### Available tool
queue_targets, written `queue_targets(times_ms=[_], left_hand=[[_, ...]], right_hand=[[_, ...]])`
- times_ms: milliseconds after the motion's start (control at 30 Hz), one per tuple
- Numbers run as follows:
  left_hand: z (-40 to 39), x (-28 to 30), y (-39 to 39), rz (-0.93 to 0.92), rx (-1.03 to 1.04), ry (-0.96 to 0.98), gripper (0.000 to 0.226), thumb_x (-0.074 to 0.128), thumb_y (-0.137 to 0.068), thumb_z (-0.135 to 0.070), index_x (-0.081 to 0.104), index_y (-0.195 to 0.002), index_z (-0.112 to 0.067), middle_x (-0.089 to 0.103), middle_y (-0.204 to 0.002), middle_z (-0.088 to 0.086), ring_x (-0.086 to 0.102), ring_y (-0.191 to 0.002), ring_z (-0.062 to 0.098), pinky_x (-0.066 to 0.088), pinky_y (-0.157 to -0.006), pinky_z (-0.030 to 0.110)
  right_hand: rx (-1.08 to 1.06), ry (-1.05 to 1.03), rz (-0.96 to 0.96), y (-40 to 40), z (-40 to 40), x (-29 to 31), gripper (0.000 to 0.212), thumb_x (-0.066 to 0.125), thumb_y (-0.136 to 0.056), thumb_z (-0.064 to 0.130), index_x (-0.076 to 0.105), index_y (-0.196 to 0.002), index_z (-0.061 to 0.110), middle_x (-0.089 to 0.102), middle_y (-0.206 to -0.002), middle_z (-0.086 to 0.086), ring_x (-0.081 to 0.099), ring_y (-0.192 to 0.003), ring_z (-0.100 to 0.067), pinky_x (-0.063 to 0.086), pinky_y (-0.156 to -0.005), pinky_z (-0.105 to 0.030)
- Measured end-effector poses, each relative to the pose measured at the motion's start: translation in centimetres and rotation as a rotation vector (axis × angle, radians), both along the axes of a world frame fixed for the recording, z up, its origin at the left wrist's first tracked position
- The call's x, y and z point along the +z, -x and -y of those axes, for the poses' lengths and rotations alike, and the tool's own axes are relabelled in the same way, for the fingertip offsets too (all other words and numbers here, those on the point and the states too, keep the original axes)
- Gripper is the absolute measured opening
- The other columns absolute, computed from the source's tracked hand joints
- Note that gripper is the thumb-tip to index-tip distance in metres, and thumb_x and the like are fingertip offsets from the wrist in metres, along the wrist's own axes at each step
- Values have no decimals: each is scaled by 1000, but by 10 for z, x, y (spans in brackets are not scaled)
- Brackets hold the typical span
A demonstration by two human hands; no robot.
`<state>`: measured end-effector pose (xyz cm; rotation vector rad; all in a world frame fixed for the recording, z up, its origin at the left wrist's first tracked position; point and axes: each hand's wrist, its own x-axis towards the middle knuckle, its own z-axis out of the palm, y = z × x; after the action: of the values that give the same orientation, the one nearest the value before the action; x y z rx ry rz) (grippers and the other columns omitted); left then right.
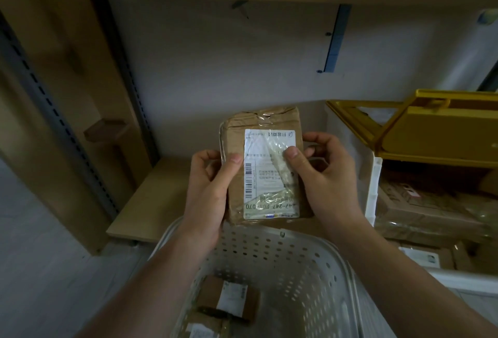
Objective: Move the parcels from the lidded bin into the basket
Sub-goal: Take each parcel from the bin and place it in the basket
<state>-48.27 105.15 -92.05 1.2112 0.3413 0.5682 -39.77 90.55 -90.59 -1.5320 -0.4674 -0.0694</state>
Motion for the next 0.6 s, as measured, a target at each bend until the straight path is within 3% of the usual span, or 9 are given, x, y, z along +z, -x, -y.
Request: queue_targets(times_ms=[100,200,300,367,500,600], left_hand=[[2,3,-1,36,24,64,65,72,-77,-32,42,-135,-24,69,-119,15,74,-100,26,60,-87,47],[5,5,-3,110,62,113,82,67,-84,-28,23,-150,-46,69,-120,9,75,-100,22,61,-85,46],[6,3,-3,160,92,94,78,58,-97,-26,11,-154,-51,66,-128,5,73,-107,20,57,-94,50],[6,2,-2,186,90,86,76,56,-97,-27,12,-155,-50,64,-133,2,71,-112,18,56,-97,50],[2,4,0,188,86,-53,64,61,-97,-15,32,-149,-40,67,-130,-3,68,-116,18,59,-92,45],[-9,6,4,138,146,-83,59,71,-85,-30,38,-134,-28,70,-114,-3,71,-106,14,60,-89,42]], right_hand=[[-22,74,-28,2,1,0,33,78,-86,37,62,-113,28,67,-98,9,71,-93,-15,62,-74,-32],[86,163,-238,5,1,0,81,82,-67,65,50,-134,33,68,-123,5,71,-105,-15,61,-83,-36],[316,101,-561,7,2,9,97,86,-57,52,43,-141,28,76,-114,-4,77,-93,-19,62,-81,-40],[405,33,-637,4,4,12,98,89,-58,38,40,-142,23,78,-106,-8,77,-94,-26,62,-84,-45],[385,-80,-614,2,7,16,95,89,-56,23,43,-140,24,79,-101,-9,77,-93,-29,62,-77,-43],[187,-156,-509,0,6,13,92,93,-50,28,50,-130,23,78,-104,-8,77,-91,-27,62,-80,-45]])
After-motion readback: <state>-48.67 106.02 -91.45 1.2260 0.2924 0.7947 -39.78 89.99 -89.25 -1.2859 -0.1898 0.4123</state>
